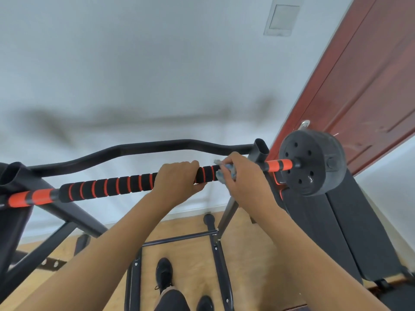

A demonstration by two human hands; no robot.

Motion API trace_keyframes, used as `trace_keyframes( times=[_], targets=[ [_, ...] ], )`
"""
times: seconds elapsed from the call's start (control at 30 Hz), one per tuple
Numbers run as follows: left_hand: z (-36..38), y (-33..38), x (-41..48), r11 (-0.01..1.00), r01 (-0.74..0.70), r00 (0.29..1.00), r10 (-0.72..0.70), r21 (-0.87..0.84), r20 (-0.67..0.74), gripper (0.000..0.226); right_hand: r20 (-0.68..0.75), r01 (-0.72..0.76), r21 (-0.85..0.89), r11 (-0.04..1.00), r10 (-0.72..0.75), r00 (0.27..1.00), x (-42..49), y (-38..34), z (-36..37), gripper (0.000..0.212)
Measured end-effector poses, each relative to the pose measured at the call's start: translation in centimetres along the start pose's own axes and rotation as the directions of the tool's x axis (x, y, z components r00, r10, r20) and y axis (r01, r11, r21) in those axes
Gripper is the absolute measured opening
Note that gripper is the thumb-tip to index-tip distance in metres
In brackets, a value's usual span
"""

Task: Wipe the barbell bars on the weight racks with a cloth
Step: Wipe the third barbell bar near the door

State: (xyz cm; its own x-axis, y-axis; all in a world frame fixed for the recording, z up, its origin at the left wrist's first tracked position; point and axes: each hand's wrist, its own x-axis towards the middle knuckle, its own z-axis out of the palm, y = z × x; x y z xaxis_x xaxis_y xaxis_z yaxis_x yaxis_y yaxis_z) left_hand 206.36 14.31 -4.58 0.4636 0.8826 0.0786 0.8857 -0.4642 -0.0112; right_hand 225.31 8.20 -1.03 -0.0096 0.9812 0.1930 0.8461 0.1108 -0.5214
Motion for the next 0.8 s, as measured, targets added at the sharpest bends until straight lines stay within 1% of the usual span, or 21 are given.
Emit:
trace_keyframes(
  times=[0.07,0.13,0.2,0.27,0.33,0.4,0.47,0.53,0.57,0.6,0.63,0.67,0.73,0.77,0.8],
  targets=[
    [0.2,0.1,0.4,0.999,0.015,1.000,-0.015,0.051,-0.014,0.035,0.060,-0.015,-0.122,0.992,0.022,0.998,2.0,-0.3,0.5,0.016],
    [-0.1,0.1,0.9,0.999,0.028,0.999,-0.028,0.018,0.028,0.030,0.096,-0.001,-0.184,0.983,0.019,0.995,2.5,-0.2,1.3,0.015],
    [-0.4,-0.1,1.6,0.996,0.048,0.989,-0.037,-0.077,0.141,0.026,0.112,0.003,-0.170,0.985,0.017,0.994,1.8,-0.2,2.2,0.012],
    [-0.7,-0.7,2.5,0.979,0.080,0.956,-0.023,-0.186,0.292,0.025,0.072,0.001,-0.166,0.986,0.011,0.997,1.0,0.4,3.2,0.007],
    [-1.1,-1.3,3.5,0.939,0.138,0.889,0.023,-0.315,0.457,0.024,0.077,0.047,-0.133,0.990,-0.037,0.996,0.5,0.8,3.9,0.008],
    [-1.7,-2.0,4.4,0.879,0.213,0.796,0.097,-0.427,0.598,0.028,0.077,0.077,-0.092,0.993,-0.070,0.995,0.5,1.1,4.3,0.012],
    [-2.5,-2.6,5.1,0.825,0.309,0.677,0.158,-0.473,0.718,0.035,0.047,0.080,-0.093,0.992,-0.076,0.996,0.5,1.1,4.2,0.013],
    [-2.9,-2.9,5.6,0.772,0.407,0.550,0.219,-0.488,0.806,0.034,0.064,0.096,-0.102,0.990,-0.089,0.994,0.2,1.0,3.9,0.018],
    [-2.9,-3.1,5.7,0.757,0.426,0.517,0.246,-0.496,0.820,0.033,0.089,0.104,-0.130,0.986,-0.093,0.992,0.0,1.0,3.7,0.020],
    [-3.0,-3.1,5.7,0.749,0.423,0.515,0.265,-0.510,0.815,0.034,0.105,0.104,-0.153,0.983,-0.088,0.991,-0.2,0.9,3.5,0.022],
    [-2.9,-3.1,5.6,0.743,0.400,0.552,0.272,-0.537,0.788,0.037,0.107,0.099,-0.151,0.984,-0.083,0.991,-0.5,0.9,3.3,0.021],
    [-2.8,-3.2,5.4,0.744,0.343,0.632,0.269,-0.573,0.727,0.039,0.099,0.091,-0.142,0.986,-0.077,0.992,-0.7,1.0,3.0,0.019],
    [-3.0,-3.2,4.5,0.780,0.155,0.823,0.237,-0.606,0.516,0.039,0.100,0.071,-0.119,0.990,-0.059,0.993,-1.0,0.6,2.0,0.013],
    [-3.1,-3.0,3.9,0.813,0.067,0.883,0.221,-0.578,0.414,0.038,0.095,0.061,-0.084,0.995,-0.053,0.994,-0.9,0.5,1.3,0.008],
    [-3.1,-2.8,3.2,0.859,0.000,0.915,0.207,-0.512,0.347,0.036,0.075,0.050,-0.040,0.998,-0.047,0.996,-0.4,0.5,0.8,0.007]
  ],
)
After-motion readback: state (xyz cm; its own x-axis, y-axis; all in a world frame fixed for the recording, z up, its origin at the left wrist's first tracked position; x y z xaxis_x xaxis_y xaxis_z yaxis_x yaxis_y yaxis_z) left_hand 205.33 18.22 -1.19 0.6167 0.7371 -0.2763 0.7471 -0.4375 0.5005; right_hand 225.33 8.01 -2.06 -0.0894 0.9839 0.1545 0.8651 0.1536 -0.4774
